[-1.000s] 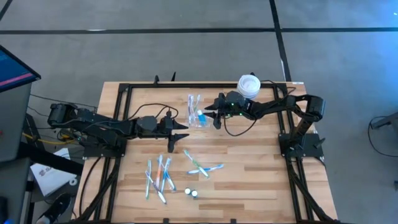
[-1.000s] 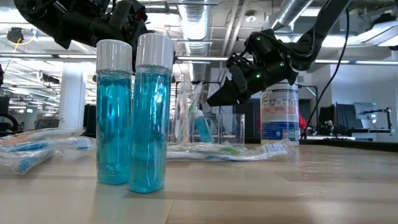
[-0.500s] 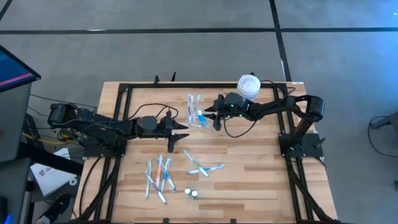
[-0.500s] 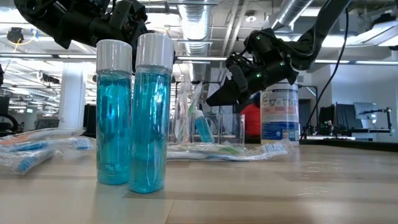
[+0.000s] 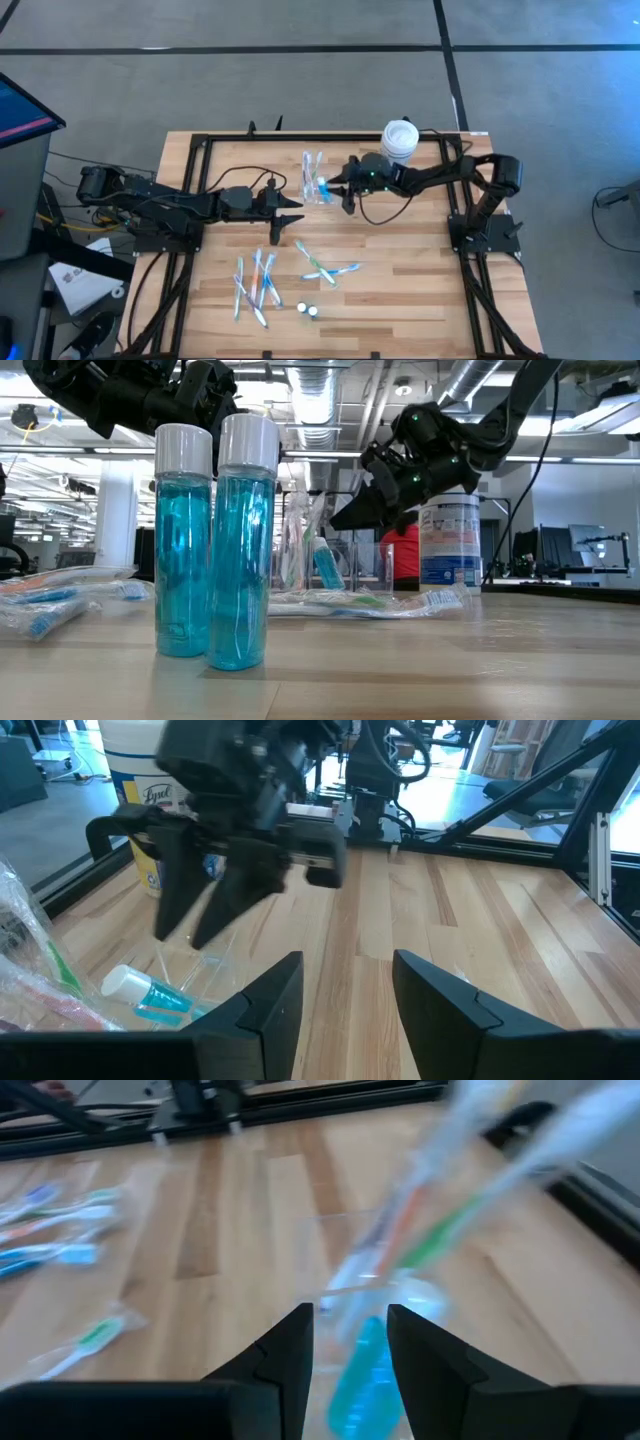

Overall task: Pick & Place toothbrushing station
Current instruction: Put the bottom mouthwash into the transparent organizer

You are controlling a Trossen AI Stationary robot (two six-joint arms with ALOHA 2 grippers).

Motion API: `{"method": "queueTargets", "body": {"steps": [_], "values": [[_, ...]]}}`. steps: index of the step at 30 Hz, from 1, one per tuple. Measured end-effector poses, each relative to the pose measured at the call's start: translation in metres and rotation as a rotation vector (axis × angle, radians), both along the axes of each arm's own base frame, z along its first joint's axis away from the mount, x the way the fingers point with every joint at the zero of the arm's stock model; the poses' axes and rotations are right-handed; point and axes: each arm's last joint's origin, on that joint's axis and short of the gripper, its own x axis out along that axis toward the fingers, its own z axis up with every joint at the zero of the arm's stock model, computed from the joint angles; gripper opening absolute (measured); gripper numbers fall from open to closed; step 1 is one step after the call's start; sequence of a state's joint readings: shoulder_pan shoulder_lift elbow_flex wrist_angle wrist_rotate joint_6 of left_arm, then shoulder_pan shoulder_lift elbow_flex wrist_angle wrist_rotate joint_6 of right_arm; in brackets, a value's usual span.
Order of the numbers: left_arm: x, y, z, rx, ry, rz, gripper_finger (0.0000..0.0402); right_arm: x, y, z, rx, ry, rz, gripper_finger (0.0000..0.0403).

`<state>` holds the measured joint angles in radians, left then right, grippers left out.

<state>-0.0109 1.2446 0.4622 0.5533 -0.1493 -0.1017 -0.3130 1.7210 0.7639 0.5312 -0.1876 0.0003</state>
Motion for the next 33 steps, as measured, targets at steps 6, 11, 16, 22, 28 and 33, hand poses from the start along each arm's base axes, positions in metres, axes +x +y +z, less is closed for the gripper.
{"method": "queueTargets", "body": {"steps": [6,11,16,22,28,33], "values": [[0.000,0.000,0.000,0.000,0.000,0.000,0.0149,0.005,0.019,0.000,0.001,-0.001,0.061,0.0122],[0.000,0.000,0.000,0.000,0.000,0.000,0.0149,0.009,0.035,0.000,0.000,-0.002,0.109,0.0122],[0.000,0.000,0.000,0.000,0.000,0.000,0.0149,0.012,0.054,0.001,0.000,-0.005,0.166,0.0122],[0.000,0.000,0.000,0.000,0.000,0.000,0.0149,0.015,0.083,0.002,0.007,-0.016,0.247,0.0122],[0.000,0.000,0.000,0.000,0.001,0.000,0.0149,0.016,0.111,0.003,0.021,-0.031,0.326,0.0122],[0.000,0.000,0.000,0.000,0.001,0.000,0.0149,0.014,0.134,0.003,0.024,-0.031,0.393,0.0122]]}}
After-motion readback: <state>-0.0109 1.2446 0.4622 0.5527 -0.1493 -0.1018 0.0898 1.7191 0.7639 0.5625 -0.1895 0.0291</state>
